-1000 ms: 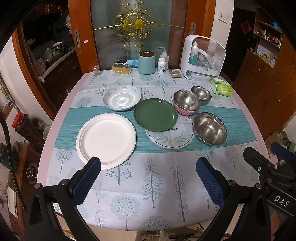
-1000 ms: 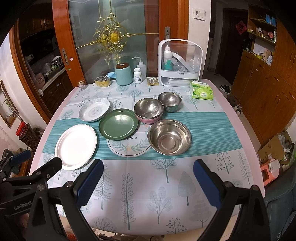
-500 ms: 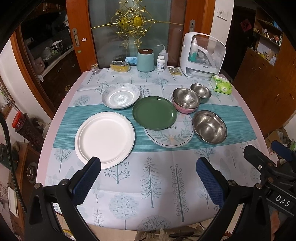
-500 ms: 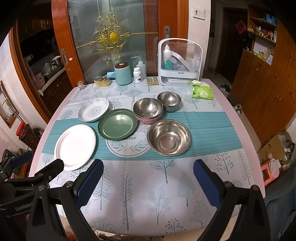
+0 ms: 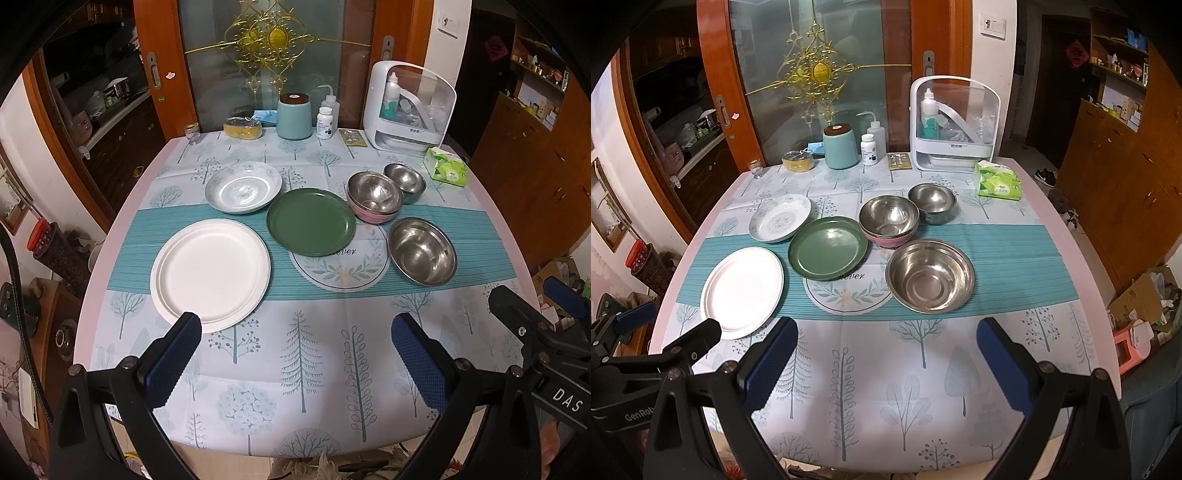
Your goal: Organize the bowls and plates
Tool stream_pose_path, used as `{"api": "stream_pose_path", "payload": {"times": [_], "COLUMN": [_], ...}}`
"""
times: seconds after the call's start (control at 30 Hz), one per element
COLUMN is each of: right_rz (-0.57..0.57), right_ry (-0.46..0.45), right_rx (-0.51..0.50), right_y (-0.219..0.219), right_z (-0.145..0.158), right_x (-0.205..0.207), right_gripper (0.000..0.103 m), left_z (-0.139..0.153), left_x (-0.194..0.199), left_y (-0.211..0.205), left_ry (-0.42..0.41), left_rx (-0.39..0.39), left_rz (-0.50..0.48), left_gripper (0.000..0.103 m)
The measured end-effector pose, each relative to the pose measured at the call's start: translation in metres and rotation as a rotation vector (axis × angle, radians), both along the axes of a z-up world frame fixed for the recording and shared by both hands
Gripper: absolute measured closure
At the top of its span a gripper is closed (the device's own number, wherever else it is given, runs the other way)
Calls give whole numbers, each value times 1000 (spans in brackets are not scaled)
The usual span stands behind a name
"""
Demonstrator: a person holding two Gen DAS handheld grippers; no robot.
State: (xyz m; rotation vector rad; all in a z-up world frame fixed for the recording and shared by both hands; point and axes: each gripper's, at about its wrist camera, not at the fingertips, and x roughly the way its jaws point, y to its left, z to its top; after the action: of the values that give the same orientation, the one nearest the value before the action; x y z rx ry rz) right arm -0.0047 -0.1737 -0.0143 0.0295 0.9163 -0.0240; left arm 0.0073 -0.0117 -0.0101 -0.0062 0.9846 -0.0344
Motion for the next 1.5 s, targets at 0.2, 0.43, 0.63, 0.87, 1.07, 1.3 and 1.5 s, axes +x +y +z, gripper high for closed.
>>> {"api": "stream_pose_path", "payload": {"times": [0.2,0.43,0.63,0.87,1.07,1.3,1.5], "right_rz": [14,19,27,28,28,34,37], "right_ry": [-1,0,2,4,4,1,-1], "right_rx": [6,8,14,16,16,18,23], "right_y": [-4,-4,-4,-5,-5,-5,-5], "right_z": [2,2,1,1,1,1,2], "right_x": [2,5,7,8,8,9,10], "right_gripper": [5,5,5,5,5,5,5], "left_z": [0,0,-1,-1,-1,-1,3], "left_x": [1,0,-1,-1,-1,-1,-1], "left_y": [-3,-3,-3,-2,-2,-2,-1], "left_ry": [5,6,7,7,7,7,3], "left_rx": [7,9,12,13,13,12,14], "left_rz": [10,14,19,21,21,23,31], "left_gripper": [1,1,1,1,1,1,1]}}
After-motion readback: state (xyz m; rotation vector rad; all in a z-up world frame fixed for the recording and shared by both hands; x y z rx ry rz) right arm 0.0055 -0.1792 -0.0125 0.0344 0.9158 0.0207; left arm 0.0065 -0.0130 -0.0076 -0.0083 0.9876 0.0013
